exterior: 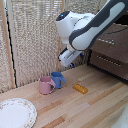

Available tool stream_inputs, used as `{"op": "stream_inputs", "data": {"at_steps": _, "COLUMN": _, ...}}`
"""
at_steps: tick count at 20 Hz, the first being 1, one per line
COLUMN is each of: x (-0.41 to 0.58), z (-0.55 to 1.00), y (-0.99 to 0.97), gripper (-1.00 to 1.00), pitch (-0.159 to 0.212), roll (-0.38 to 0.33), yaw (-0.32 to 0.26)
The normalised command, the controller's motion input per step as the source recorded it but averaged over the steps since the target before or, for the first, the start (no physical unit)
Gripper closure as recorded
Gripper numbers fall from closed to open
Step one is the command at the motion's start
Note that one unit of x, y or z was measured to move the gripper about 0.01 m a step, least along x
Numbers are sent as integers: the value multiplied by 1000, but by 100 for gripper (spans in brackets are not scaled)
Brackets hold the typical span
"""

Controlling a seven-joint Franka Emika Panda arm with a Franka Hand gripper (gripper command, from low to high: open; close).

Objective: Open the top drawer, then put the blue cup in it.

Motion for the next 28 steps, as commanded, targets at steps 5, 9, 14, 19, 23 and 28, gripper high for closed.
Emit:
{"op": "stream_inputs", "data": {"at_steps": 5, "x": 487, "z": 169, "y": 93, "gripper": -100, "pitch": 46, "roll": 171, "yaw": -202}}
{"op": "stream_inputs", "data": {"at_steps": 9, "x": 496, "z": 139, "y": 91, "gripper": -100, "pitch": 46, "roll": 185, "yaw": -198}}
{"op": "stream_inputs", "data": {"at_steps": 14, "x": 518, "z": 39, "y": 33, "gripper": -100, "pitch": 52, "roll": 185, "yaw": -216}}
{"op": "stream_inputs", "data": {"at_steps": 19, "x": 585, "z": -85, "y": 0, "gripper": -100, "pitch": 45, "roll": 160, "yaw": -232}}
{"op": "stream_inputs", "data": {"at_steps": 23, "x": 643, "z": -179, "y": 0, "gripper": -100, "pitch": 51, "roll": 152, "yaw": -218}}
{"op": "stream_inputs", "data": {"at_steps": 28, "x": 556, "z": -274, "y": 118, "gripper": -100, "pitch": 25, "roll": 152, "yaw": -196}}
